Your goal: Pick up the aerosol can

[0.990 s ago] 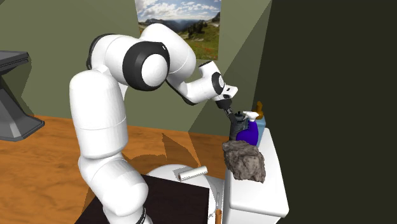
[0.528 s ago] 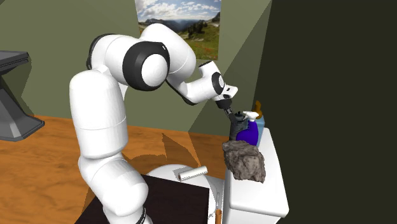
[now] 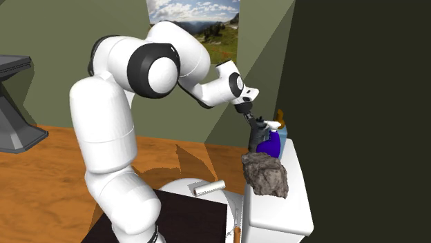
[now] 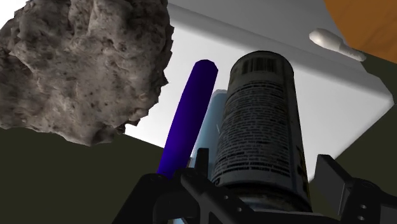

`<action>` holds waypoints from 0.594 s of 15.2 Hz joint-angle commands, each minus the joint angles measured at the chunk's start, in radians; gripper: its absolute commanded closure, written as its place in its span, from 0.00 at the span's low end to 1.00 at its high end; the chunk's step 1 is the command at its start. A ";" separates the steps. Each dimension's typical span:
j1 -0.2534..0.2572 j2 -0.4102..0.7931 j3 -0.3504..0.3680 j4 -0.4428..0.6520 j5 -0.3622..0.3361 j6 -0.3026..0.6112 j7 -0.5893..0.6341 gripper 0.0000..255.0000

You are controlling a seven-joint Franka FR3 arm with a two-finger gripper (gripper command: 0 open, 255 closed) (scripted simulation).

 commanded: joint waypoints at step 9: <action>0.003 -0.066 0.010 0.053 0.065 -0.103 -0.081 1.00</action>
